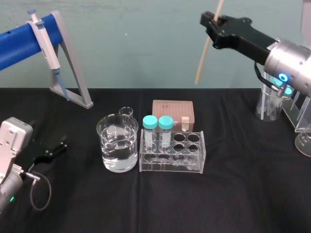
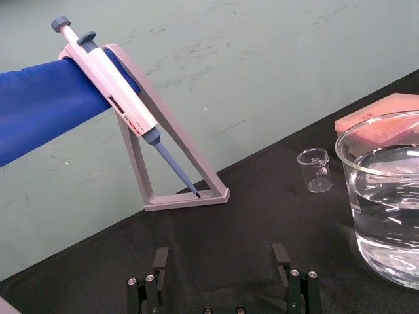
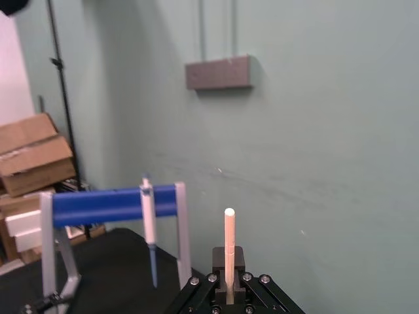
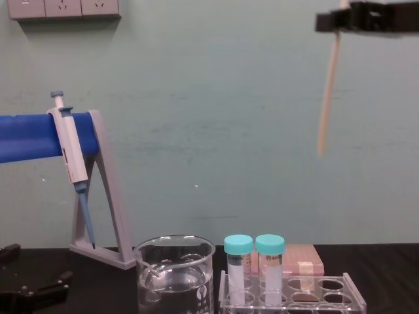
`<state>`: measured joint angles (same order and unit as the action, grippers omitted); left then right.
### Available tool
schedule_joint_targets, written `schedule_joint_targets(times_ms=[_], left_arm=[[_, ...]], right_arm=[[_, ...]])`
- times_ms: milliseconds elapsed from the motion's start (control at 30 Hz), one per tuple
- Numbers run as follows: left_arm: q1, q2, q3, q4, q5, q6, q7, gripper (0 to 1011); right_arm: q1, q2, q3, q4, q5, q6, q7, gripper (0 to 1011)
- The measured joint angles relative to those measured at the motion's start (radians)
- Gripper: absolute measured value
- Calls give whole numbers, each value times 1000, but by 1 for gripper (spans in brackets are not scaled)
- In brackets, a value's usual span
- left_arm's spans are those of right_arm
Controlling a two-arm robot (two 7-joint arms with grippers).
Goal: Hold the thermometer with one hand and immerse one end into the beaker, then reinsert it into the test tube rack.
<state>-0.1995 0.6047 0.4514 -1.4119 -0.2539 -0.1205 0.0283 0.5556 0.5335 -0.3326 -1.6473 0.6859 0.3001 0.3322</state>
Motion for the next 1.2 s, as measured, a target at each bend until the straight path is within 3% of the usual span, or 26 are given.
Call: schedule_joint_targets(times_ms=[300, 467, 800, 1200], left_arm=[[0, 0, 0, 0, 0, 0, 0, 1004], [0, 0, 0, 0, 0, 0, 0, 1004], [0, 0, 0, 0, 0, 0, 0, 1004], [0, 0, 0, 0, 0, 0, 0, 1004]], right_arm=[[-73, 33, 13, -2, 16, 17, -35, 53], [-86, 35, -22, 48, 19, 36, -22, 53], [-46, 30, -106, 135, -39, 38, 45, 53], [-8, -7, -130, 193, -81, -8, 83, 53]])
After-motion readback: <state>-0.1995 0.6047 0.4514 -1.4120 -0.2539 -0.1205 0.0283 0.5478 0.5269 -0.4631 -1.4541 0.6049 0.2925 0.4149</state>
